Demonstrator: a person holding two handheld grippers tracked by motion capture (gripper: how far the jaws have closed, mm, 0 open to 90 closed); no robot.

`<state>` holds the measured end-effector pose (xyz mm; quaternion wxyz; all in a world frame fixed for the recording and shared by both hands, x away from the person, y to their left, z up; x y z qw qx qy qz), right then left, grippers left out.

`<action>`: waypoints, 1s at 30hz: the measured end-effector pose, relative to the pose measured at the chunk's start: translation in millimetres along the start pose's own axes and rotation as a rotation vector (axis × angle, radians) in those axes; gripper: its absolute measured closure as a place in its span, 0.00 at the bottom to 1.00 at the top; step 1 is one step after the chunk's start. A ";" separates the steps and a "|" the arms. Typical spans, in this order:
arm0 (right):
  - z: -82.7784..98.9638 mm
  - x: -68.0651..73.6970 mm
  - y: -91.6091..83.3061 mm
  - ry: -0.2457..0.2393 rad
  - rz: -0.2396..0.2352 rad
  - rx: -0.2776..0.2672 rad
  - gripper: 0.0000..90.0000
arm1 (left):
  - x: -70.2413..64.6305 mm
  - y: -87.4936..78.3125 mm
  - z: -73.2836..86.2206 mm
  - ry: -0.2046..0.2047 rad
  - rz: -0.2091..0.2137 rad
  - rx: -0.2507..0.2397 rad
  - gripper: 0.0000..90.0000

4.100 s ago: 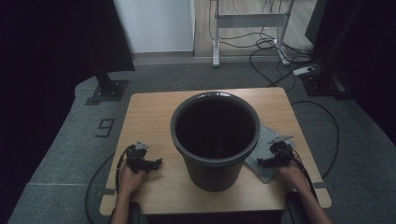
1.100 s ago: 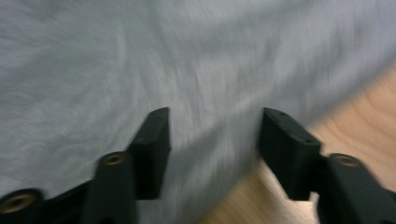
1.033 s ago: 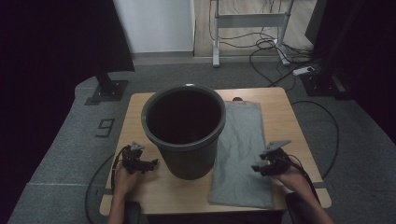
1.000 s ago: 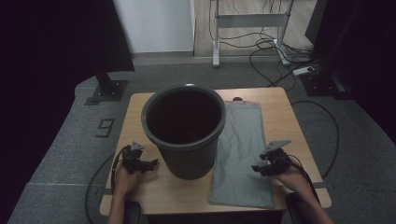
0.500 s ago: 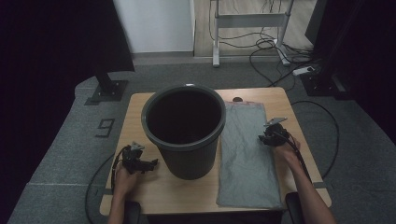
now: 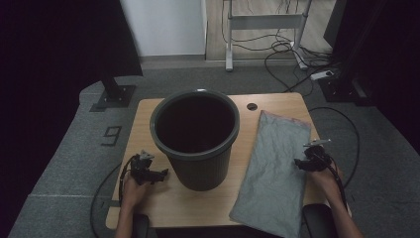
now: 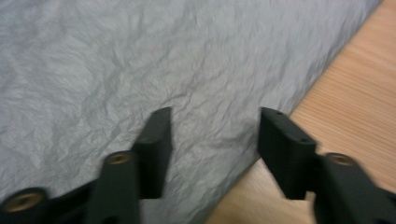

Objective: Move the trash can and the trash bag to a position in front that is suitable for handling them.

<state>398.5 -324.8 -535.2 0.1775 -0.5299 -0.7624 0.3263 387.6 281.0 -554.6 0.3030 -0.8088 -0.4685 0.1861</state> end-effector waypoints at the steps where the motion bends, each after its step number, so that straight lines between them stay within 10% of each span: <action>1: 0.0 0.0 0.0 0.000 0.000 0.000 0.41 | -0.2 0.2 -0.2 0.000 0.000 0.000 0.00; 8: -25.2 18.2 26.7 -0.024 -0.215 -0.089 0.05 | -0.8 0.4 -0.3 0.001 0.002 0.000 0.00; 13: -23.0 19.1 53.1 -0.032 -0.152 -0.021 0.00 | -1.0 -0.1 -0.1 0.004 0.006 0.003 0.00; 20: -0.6 1.6 28.3 0.017 -0.043 -0.003 0.00 | -1.7 0.4 -0.6 -0.003 -0.002 0.003 0.00; 30: 25.0 -13.0 5.7 0.062 -0.043 -0.009 0.00 | -3.4 2.0 -2.4 -0.015 -0.016 0.007 0.00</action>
Point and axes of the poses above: each handheld gripper's, and its own axes: y roughly forward along the jaws, z roughly out of its underside, x roughly to its left, the point moved 1 cm from there along y, roughly forward along the jaws, and after that the axes turned 8 degrees about -x, right-handed, at the moved point
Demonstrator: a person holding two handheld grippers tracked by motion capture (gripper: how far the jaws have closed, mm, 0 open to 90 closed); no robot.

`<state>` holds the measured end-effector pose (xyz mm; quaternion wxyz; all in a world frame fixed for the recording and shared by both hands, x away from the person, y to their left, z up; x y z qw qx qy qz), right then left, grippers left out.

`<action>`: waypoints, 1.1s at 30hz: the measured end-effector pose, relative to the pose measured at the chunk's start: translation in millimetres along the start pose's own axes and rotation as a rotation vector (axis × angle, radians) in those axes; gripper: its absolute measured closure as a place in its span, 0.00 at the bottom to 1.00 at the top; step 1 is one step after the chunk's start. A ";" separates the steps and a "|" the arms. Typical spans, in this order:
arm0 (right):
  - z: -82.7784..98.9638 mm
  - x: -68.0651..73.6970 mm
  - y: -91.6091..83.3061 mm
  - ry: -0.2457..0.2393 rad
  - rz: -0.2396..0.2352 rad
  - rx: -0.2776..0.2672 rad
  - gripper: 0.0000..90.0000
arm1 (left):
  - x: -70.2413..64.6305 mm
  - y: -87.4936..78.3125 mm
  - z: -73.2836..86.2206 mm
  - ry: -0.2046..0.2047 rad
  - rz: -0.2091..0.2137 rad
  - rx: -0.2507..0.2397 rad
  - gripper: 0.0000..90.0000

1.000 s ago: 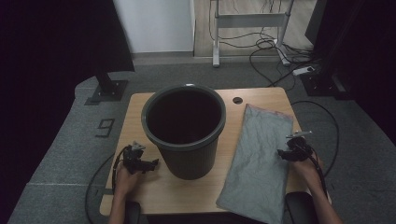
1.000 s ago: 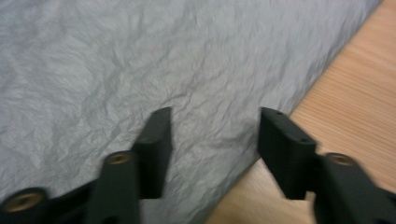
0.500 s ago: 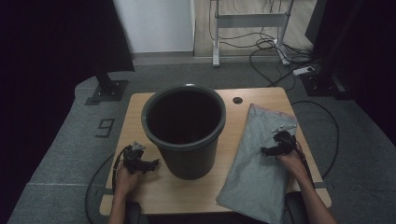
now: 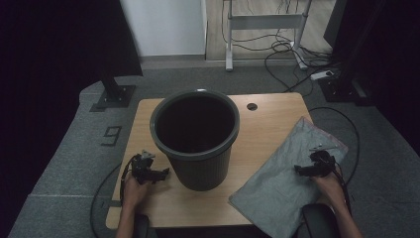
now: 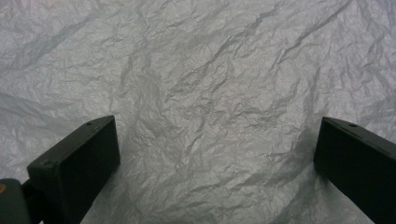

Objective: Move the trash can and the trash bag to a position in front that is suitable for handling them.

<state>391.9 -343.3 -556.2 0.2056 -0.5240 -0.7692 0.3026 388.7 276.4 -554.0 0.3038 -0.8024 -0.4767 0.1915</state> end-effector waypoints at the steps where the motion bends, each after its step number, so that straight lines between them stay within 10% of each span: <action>1: -1.9 1.6 -0.2 -0.017 0.001 0.003 0.00 | 0.1 -0.3 -0.6 0.004 0.004 0.008 0.00; 17: -42.5 35.9 -19.4 -0.056 -0.129 -0.122 0.00 | -15.0 -28.0 -41.5 0.047 0.045 -0.124 0.00; 33: -94.9 81.7 3.6 -0.134 -0.207 -0.205 0.00 | -52.1 26.1 -93.8 0.114 0.110 -0.096 0.00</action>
Point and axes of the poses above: each handheld gripper's, and its own axes: y roughly forward along the jaws, z roughly out of its underside, x roughly to its left, the point moved 1 cm from there along y, roughly forward along the jaws, and after that the axes turned 8 degrees about -x, right-handed, at the moved point
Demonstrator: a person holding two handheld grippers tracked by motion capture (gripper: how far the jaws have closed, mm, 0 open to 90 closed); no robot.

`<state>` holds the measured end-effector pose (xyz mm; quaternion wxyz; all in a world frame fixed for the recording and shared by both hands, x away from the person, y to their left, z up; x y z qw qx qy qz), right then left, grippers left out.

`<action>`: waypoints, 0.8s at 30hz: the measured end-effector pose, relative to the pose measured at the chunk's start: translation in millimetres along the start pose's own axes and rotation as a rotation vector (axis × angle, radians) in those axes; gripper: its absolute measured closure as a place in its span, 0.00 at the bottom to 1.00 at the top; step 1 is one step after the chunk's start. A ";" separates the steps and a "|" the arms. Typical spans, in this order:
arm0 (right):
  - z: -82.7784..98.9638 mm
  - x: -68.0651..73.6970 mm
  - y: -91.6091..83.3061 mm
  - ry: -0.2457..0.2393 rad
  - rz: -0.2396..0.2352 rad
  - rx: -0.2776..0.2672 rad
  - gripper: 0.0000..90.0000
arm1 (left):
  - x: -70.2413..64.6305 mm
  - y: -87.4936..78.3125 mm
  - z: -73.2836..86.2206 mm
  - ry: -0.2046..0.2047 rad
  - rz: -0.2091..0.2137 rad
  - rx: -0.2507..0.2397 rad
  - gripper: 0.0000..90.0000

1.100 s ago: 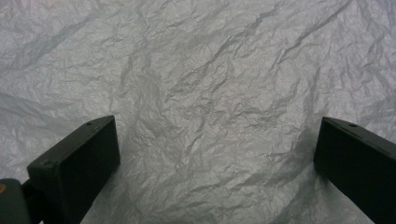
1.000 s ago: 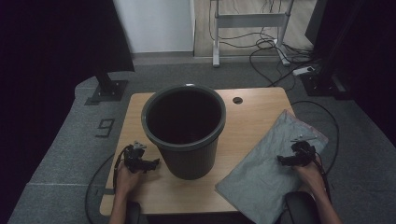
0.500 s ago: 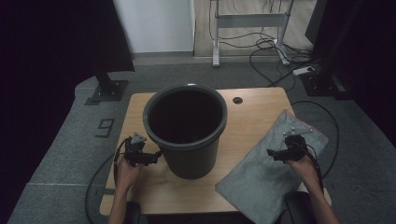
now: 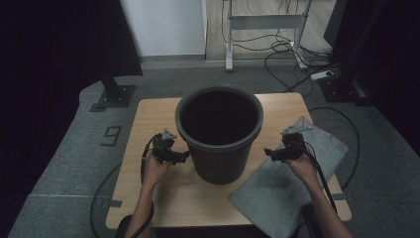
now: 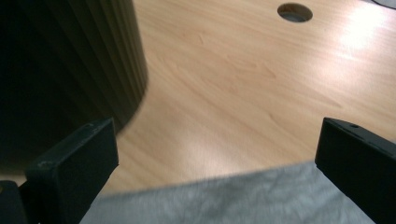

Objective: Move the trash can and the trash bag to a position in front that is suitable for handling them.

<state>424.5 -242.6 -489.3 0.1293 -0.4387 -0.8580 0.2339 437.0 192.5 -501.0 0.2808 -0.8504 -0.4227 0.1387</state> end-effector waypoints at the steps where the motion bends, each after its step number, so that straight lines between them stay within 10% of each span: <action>1: -2.6 -0.2 3.4 0.001 -0.001 -0.006 0.00 | -1.8 2.8 -2.2 0.005 0.004 0.001 0.00; 12: -9.0 -4.1 12.2 0.022 0.018 -0.008 0.00 | -16.7 23.4 -17.6 0.033 0.032 0.000 0.00; 24: 8.6 -6.9 -7.1 0.011 -0.013 0.013 0.00 | -10.2 -3.6 1.7 0.048 0.028 0.012 0.00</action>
Point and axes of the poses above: each handheld gripper's, and its own axes: y roughly forward along the jaws, z roughly out of its underside, x roughly to its left, the point moved 1 cm from there along y, roughly forward along the jaws, and after that the axes turned 8 degrees about -x, right-handed, at the moved point
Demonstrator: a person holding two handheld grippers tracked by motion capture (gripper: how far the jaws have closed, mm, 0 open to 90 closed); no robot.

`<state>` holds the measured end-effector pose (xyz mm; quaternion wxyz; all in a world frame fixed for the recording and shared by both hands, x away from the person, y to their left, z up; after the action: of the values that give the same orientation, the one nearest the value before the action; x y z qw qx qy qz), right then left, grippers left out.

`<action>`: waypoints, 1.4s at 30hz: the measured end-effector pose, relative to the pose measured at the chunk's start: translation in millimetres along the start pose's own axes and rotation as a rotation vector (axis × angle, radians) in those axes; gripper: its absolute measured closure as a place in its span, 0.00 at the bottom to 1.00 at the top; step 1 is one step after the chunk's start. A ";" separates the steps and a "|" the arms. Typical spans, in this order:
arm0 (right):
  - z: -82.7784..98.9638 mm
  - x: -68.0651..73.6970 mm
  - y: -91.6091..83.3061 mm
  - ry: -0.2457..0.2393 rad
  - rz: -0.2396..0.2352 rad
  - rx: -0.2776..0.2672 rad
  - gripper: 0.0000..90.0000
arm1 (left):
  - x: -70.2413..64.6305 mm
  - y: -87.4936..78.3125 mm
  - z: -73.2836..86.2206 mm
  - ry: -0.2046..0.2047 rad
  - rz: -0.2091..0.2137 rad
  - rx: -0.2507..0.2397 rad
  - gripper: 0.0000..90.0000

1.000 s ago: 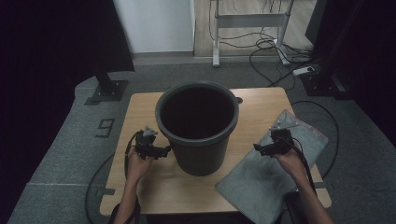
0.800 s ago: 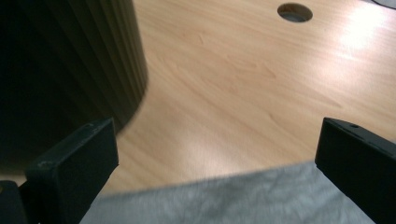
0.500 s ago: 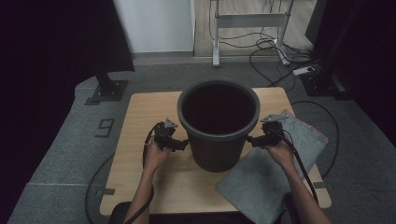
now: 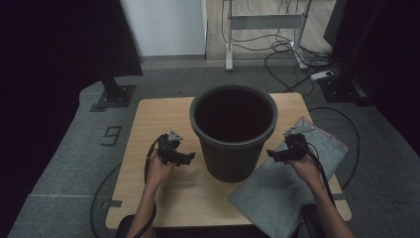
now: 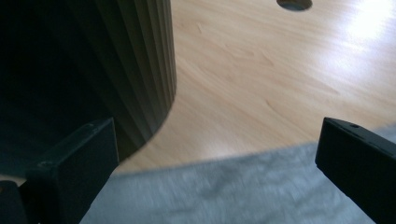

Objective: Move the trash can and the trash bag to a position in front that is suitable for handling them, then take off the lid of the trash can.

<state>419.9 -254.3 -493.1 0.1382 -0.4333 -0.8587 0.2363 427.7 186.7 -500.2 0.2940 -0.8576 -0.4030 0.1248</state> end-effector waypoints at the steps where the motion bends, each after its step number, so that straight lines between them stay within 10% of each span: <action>1: 0.0 0.0 0.0 0.000 0.000 0.000 0.00 | 1.0 -3.0 3.2 -0.003 -0.005 -0.003 0.00; 22: 74.3 -20.9 -22.0 0.060 0.072 0.076 0.00 | 21.2 -23.4 80.3 -0.103 -0.044 0.084 0.00; 42: 93.7 -18.8 -17.2 0.027 0.084 0.078 0.00 | 16.7 -18.9 83.4 -0.120 -0.083 0.080 0.00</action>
<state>377.8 -305.0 -564.3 0.1567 -0.4662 -0.8280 0.2692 389.2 242.7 -554.8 0.3084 -0.8188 -0.4496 0.1796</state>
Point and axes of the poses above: each handheld gripper's, and its own axes: y roughly forward along the jaws, z roughly out of its underside, x roughly to its left, the point moved 1 cm from there along y, roughly forward along the jaws, and after that the axes turned 8 degrees about -x, right-handed, at the moved point
